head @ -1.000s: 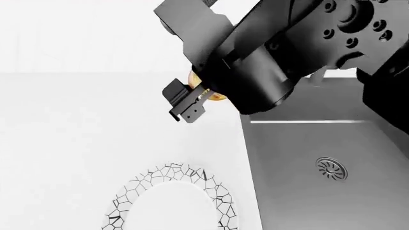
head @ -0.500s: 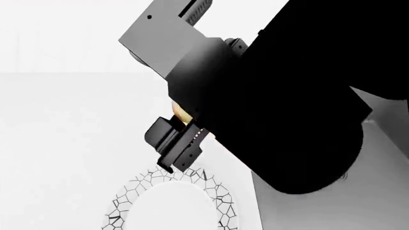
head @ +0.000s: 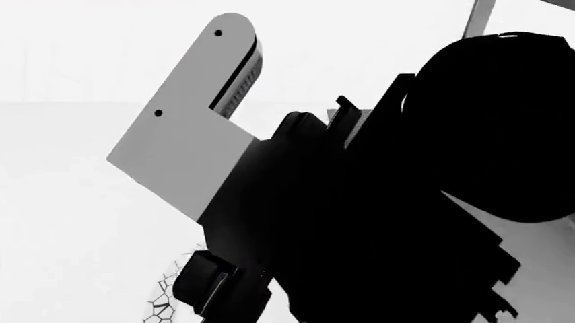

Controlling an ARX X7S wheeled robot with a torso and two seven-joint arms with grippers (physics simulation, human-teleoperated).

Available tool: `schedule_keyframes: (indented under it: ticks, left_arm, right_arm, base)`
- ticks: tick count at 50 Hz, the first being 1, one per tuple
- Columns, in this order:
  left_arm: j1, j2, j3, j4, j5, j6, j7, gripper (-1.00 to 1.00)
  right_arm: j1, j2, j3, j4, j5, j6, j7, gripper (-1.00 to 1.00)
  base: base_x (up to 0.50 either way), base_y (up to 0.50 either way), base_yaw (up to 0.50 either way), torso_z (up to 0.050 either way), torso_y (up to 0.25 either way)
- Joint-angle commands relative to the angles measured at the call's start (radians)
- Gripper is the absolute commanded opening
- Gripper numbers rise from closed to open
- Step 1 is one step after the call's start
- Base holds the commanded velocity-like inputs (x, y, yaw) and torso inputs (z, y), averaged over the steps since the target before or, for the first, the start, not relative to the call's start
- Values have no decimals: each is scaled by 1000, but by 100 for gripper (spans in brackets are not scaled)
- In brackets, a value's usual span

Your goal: Place the pastries on the plates.

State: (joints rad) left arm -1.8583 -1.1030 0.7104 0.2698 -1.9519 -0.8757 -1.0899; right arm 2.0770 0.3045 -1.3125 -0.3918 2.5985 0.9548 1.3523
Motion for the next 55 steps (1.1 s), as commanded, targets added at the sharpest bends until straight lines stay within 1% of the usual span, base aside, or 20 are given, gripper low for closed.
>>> schedule_keyframes:
  ticks: [1, 10, 22, 44, 55]
  left_arm:
    - [-2, 5, 1, -1, 3, -7, -3, 100]
    - [-3, 5, 0, 0, 0, -10, -6, 100]
    - [-4, 10, 0, -2, 1, -14, -9, 100]
    - [-9, 21, 0, -6, 1, -22, -13, 100]
    - [-15, 26, 0, -10, -2, -28, -18, 100]
  right_arm:
    - [-17, -24, -15, -76, 29, -48, 16, -100]
    - [-53, -38, -36, -103, 17, -78, 16, -100]
    - [-47, -53, -37, -160, 44, -123, 28, -100]
    - [-114, -42, -66, -164, -11, -135, -9, -100]
    - [-119, -42, -73, -168, -13, -143, -17, -100]
  base:
    - [0, 0, 0, 0, 0]
    - [0, 0, 0, 0, 0]
    - [0, 0, 0, 0, 0]
    - [0, 0, 0, 0, 0]
    - [0, 0, 0, 0, 0]
